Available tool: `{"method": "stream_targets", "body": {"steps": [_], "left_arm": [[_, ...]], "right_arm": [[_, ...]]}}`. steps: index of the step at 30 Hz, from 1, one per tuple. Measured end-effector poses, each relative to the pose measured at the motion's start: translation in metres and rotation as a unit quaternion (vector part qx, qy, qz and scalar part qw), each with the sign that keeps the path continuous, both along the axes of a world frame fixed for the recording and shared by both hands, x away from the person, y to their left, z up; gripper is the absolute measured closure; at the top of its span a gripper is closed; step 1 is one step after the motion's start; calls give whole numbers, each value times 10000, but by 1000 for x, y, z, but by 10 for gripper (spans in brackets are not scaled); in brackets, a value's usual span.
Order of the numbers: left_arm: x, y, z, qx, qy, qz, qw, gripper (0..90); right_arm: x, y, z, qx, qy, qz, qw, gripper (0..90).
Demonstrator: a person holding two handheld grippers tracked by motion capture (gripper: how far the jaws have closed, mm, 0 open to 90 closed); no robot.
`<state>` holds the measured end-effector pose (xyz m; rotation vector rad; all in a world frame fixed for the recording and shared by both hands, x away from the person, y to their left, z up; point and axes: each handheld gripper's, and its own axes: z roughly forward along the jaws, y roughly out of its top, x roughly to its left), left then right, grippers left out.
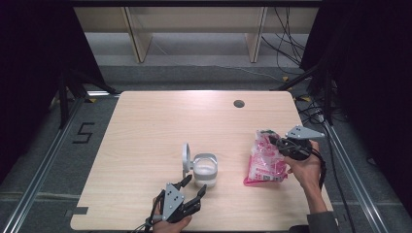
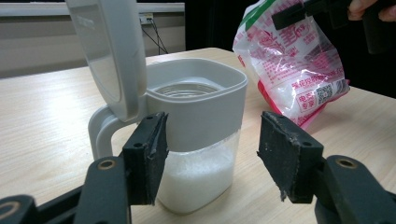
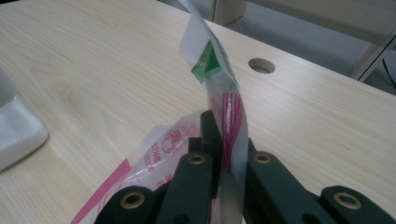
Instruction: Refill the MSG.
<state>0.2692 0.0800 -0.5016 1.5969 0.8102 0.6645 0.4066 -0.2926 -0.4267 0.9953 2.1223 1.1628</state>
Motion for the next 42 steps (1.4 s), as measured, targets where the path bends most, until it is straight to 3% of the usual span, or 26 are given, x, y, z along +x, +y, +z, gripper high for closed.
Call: {"method": "stream_targets", "body": {"steps": [4,5,6,8,11,13,14,19,20,22,23,24,28,29,32,35,37,38,42], "left_arm": [[1,0,-2,-65,-14,17,10000,412],[1,1,-2,-58,-21,12,10000,412],[1,1,-2,-43,-14,19,10000,411],[1,3,-1,47,-6,26,10000,411],[0,3,-1,-10,43,70,10000,410],[0,3,-2,-9,25,54,10000,409],[0,3,-2,17,26,54,10000,406],[1,3,-3,-36,-13,34,10000,397],[0,4,-2,-44,80,97,9999,396],[0,5,-2,16,27,65,10000,396],[0,5,-2,18,28,76,10000,395],[0,6,-2,-20,72,114,9999,393],[1,6,-2,-1,68,98,9999,388],[1,7,-2,10,62,97,9999,388],[0,6,-2,-36,92,110,9999,388],[0,7,-2,-42,95,120,9999,388],[2,7,-2,-50,-8,59,10000,388],[0,8,-1,-52,92,125,9999,388],[2,10,-1,-101,19,161,9998,388]], "right_arm": [[0,3,-7,-43,184,-156,9997,900],[2,1,-9,-148,91,-115,9998,900],[1,1,-11,-103,207,-171,9996,900],[2,1,-12,-95,156,-171,9997,900],[3,0,-12,-124,144,-143,9997,900],[3,-1,-14,-94,251,-172,9995,900],[3,-2,-16,-29,216,-278,9994,900],[4,-6,-18,-104,122,-228,9996,895],[3,-5,-19,-46,214,-309,9993,889],[4,-7,-20,-67,254,-277,9993,883],[5,-8,-21,-81,105,-334,9994,863],[4,-7,-22,27,224,-429,9988,839],[4,-8,-23,54,244,-526,9983,786],[5,-10,-23,16,139,-534,9985,766],[2,-10,-21,48,232,-666,9975,720],[2,-14,-21,33,221,-601,9979,716],[1,-18,-19,108,182,-878,9959,612],[0,-19,-17,155,158,-966,9951,602],[-8,-19,-10,333,-59,-1191,9923,535]]}}
